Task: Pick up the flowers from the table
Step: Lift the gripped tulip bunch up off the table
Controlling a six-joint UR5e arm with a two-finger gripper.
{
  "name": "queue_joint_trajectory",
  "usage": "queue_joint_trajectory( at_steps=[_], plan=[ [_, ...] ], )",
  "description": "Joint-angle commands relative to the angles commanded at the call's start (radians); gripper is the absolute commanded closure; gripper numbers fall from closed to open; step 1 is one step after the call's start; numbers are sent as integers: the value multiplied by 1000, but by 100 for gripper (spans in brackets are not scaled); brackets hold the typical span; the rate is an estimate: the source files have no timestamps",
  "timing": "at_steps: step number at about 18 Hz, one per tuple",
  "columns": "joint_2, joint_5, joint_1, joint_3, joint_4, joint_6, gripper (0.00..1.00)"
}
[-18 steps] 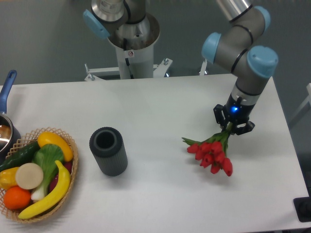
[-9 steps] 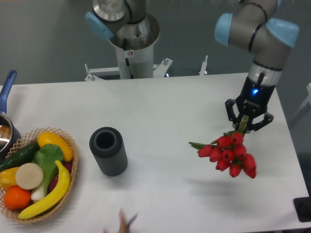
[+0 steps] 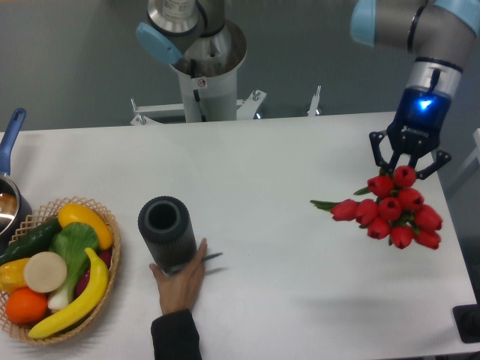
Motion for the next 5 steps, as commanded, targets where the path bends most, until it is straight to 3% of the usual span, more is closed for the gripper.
queue_joint_trajectory(
  at_steps=[5],
  plan=[
    [8, -22, 15, 0, 0, -5, 73]
  ],
)
